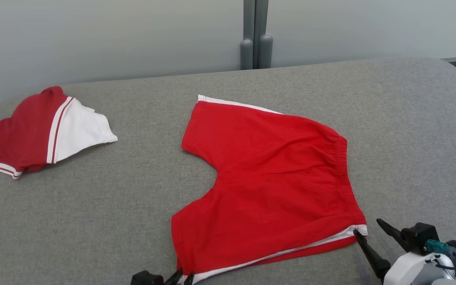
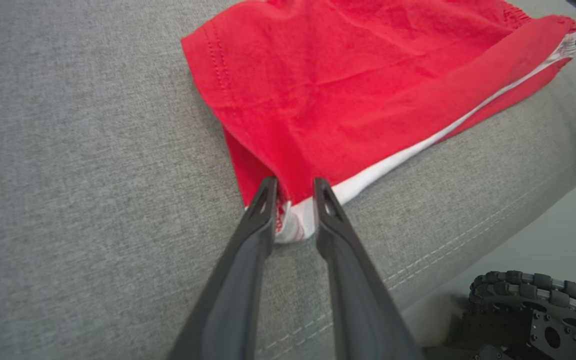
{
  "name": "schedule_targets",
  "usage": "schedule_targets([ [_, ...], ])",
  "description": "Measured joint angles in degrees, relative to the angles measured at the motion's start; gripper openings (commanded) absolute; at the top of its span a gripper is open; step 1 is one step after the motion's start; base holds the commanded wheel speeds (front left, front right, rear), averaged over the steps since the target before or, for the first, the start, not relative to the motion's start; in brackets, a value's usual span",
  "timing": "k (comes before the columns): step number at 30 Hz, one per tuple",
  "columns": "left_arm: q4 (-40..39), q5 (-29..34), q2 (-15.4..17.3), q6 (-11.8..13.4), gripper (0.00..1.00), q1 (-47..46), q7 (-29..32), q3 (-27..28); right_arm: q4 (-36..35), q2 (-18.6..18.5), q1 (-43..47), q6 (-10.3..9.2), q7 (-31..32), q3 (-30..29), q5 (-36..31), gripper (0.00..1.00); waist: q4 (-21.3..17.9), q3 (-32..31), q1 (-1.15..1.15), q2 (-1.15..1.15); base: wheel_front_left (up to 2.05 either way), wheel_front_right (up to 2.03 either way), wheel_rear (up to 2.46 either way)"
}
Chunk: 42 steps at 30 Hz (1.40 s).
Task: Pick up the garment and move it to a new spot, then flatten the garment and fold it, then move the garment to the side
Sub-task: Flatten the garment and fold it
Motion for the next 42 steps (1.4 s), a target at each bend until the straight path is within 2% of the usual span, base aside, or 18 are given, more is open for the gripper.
schedule_targets([
  [3, 0.52, 0.01, -0.25, -0.07, 0.31, -0.12, -0.43, -0.13, 1.12, 0.48, -1.56, 0.25, 0.7, 0.75, 0.01, 1.0, 0.49, 0.35, 0.0, 0.0, 0.0, 0.0, 0.0],
  [4, 0.67, 0.01, -0.38, -0.08, 0.31, -0.14, -0.49, -0.19, 1.64, 0.75, -1.9, 0.52, 1.05, 0.99, 0.03, 0.96, 0.66, 0.44, 0.0, 0.0, 0.0, 0.0, 0.0],
  [5, 0.79, 0.01, -0.54, -0.08, 0.28, -0.24, -0.49, -0.31, 2.2, 1.03, -2.09, 0.52, 1.48, 1.24, 0.11, 0.78, 0.84, 0.53, 0.0, 0.0, 0.0, 0.0, 0.0],
  [6, 0.93, 0.03, -0.64, -0.1, 0.26, -0.48, -0.51, -0.49, 2.75, 1.24, -2.25, 0.54, 1.91, 1.59, 0.11, 0.49, 1.02, 0.6, 0.0, 0.0, 0.0, 0.0, 0.0],
  [8, 1.35, 0.1, -0.77, -0.54, 0.25, -1.21, -0.71, -0.68, 3.68, 1.53, -2.4, 1.0, 2.37, 2.11, 0.43, 0.46, 1.43, 0.72, 0.0, 0.0, 0.0, 0.0, 0.0],
  [11, 2.14, 0.09, -0.86, -0.54, 0.18, -1.47, -1.15, -0.37, 4.28, 1.76, -2.58, 1.01, 2.78, 2.44, 1.42, 0.19, 1.87, 0.8, 0.0, 0.0, 0.0, 0.0, 0.0],
  [12, 2.45, 0.08, -0.85, -0.54, 0.18, -1.47, -1.14, -0.31, 4.5, 1.77, -2.64, 1.02, 2.78, 2.41, 1.8, 0.13, 1.91, 0.81, 0.0, 0.0, 0.0, 0.0, 0.0],
  [13, 2.63, 0.07, -0.85, -0.54, 0.2, -1.47, -1.14, -0.26, 4.71, 1.8, -2.68, 1.02, 2.77, 2.31, 2.37, 0.0, 1.92, 0.8, 0.0, 0.0, 0.0, 0.0, 0.0],
  [15, 2.82, 0.0, -0.86, -0.54, 0.15, -1.47, -1.15, -0.26, 4.9, 1.91, -2.77, 1.03, 2.76, 2.16, 3.15, 0.0, 1.91, 0.79, 0.0, 0.0, 0.0, 0.0, 0.0],
  [16, 2.99, -0.02, -0.86, -0.54, 0.0, -1.46, -1.15, -0.24, 4.91, 1.99, -2.89, 1.04, 2.69, 2.13, 3.25, 0.0, 1.88, 0.78, 0.0, 0.0, 0.0, 0.0, 0.0],
  [23, 3.02, -1.2, -1.02, -0.78, 0.0, -1.47, -2.32, 0.65, 4.48, 2.98, -4.69, 1.53, 1.66, 0.73, 5.41, 0.0, 1.43, 0.68, 0.0, 0.0, 0.0, 0.0, 0.0],
  [32, 0.4, -4.7, -1.12, -0.99, 0.0, -1.82, -3.74, 4.89, 1.05, 3.3, -5.52, 1.59, 0.68, -0.63, 8.4, 0.0, 1.14, 0.22, 0.0, 0.0, 0.0, 0.0, 0.0],
  [42, -2.5, -6.03, -0.38, -1.55, 0.0, -9.17, -2.33, 6.2, -2.21, 2.9, -8.13, 1.6, 0.24, -2.11, 13.04, 0.0, 0.93, -0.01, 0.0, 0.0, 0.0, 0.0, 0.0],
])
